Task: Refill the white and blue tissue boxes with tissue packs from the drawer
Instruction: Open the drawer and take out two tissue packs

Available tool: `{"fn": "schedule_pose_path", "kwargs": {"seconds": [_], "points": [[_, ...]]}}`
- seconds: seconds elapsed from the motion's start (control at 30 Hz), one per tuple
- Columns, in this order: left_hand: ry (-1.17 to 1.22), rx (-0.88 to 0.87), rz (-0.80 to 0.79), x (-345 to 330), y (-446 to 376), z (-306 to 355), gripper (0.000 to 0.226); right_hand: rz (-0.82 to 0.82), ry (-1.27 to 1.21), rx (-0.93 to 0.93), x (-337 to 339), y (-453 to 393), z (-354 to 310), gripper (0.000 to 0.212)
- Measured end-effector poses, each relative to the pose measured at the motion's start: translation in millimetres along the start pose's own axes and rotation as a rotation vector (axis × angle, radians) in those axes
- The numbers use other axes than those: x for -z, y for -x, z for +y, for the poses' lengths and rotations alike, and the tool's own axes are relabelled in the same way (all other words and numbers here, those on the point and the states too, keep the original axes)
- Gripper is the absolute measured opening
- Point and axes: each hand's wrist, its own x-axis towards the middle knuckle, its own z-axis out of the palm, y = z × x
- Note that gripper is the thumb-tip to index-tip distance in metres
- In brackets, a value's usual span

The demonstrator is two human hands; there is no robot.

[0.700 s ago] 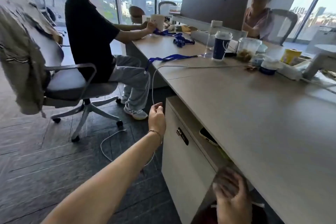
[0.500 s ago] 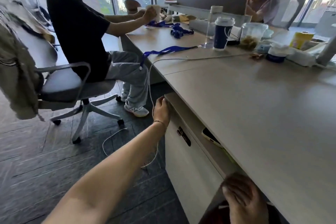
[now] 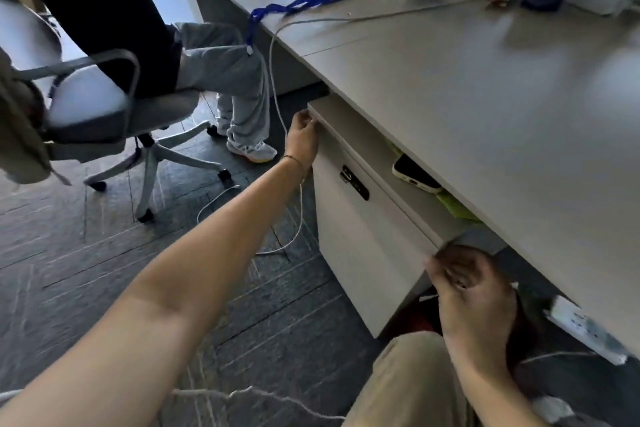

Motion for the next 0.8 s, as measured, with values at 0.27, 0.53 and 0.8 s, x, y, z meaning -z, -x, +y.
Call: {"fn": "schedule_pose_path", "kwargs": {"seconds": [0.27,0.53,0.8], "points": [[-0.104,0.026,-0.025,21.6,14.0,9.9,0.044,-0.052,0.010,0.050,-0.2,13.4,-9.9,0.019],[-0.112,0.018,0.085,112.2,39.7,-5.4,0.044,-0.270,-0.026,0.187,-29.9,72.8,-33.8,0.017],[-0.130,0.018,0.291,215.8,84.4,-15.4,0.045,-0.488,-0.038,0.285,-77.0,157.6,-54.7,0.028]]}}
